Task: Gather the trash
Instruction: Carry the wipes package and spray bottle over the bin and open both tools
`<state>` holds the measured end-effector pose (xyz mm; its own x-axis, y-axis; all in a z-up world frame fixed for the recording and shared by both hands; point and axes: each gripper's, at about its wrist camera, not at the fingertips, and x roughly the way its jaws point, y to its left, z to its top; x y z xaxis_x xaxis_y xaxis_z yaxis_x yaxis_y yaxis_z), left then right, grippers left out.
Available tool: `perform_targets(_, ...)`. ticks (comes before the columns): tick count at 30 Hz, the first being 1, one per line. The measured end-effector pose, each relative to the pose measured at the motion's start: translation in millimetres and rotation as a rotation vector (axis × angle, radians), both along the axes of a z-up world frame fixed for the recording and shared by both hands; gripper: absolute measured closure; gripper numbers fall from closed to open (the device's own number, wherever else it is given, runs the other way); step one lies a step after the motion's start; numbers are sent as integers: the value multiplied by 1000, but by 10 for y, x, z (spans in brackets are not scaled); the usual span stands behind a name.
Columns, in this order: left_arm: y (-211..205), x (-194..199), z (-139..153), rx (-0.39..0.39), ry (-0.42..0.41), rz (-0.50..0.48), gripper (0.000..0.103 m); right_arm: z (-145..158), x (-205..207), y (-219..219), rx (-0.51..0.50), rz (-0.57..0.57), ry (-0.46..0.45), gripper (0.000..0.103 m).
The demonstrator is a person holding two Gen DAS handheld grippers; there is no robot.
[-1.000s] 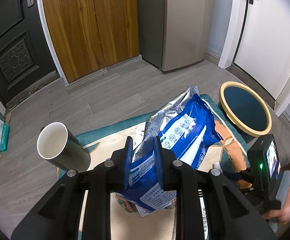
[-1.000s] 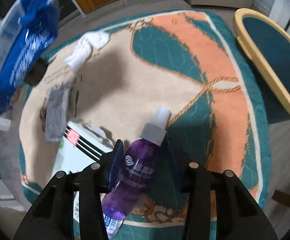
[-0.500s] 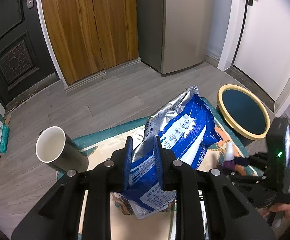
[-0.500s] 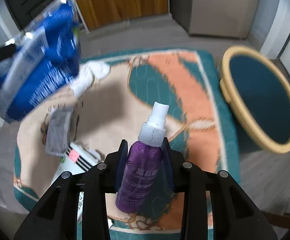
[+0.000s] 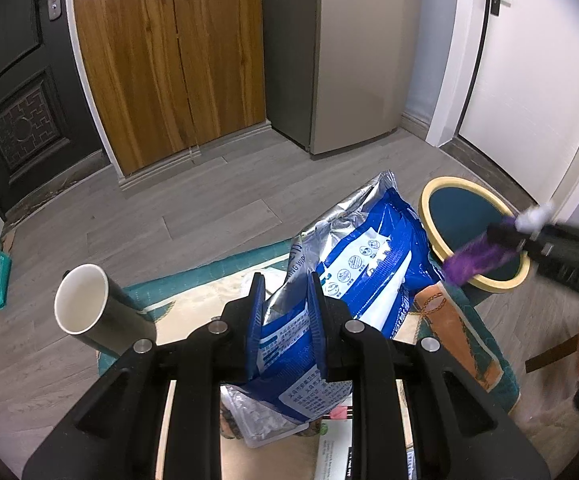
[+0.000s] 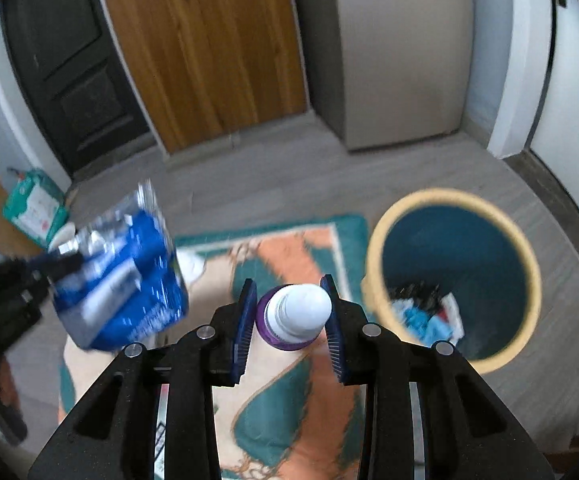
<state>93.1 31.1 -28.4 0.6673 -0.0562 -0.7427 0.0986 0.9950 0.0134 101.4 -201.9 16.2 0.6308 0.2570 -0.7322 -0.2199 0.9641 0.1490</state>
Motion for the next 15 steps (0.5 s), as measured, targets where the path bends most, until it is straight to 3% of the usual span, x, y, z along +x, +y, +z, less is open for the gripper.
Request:
perform_targets(4,-193,94,21,0,0,-22,82,125,94,-274,-5,-36,-50,69)
perform_targets(11,-695,351,4,-18,-1,-77,82,155,280,-973,70,-174,-45,69)
perform_targets(15,-1077,560,-30,-39,4,-130,82,217,335,-1354,64,-230,-60,69)
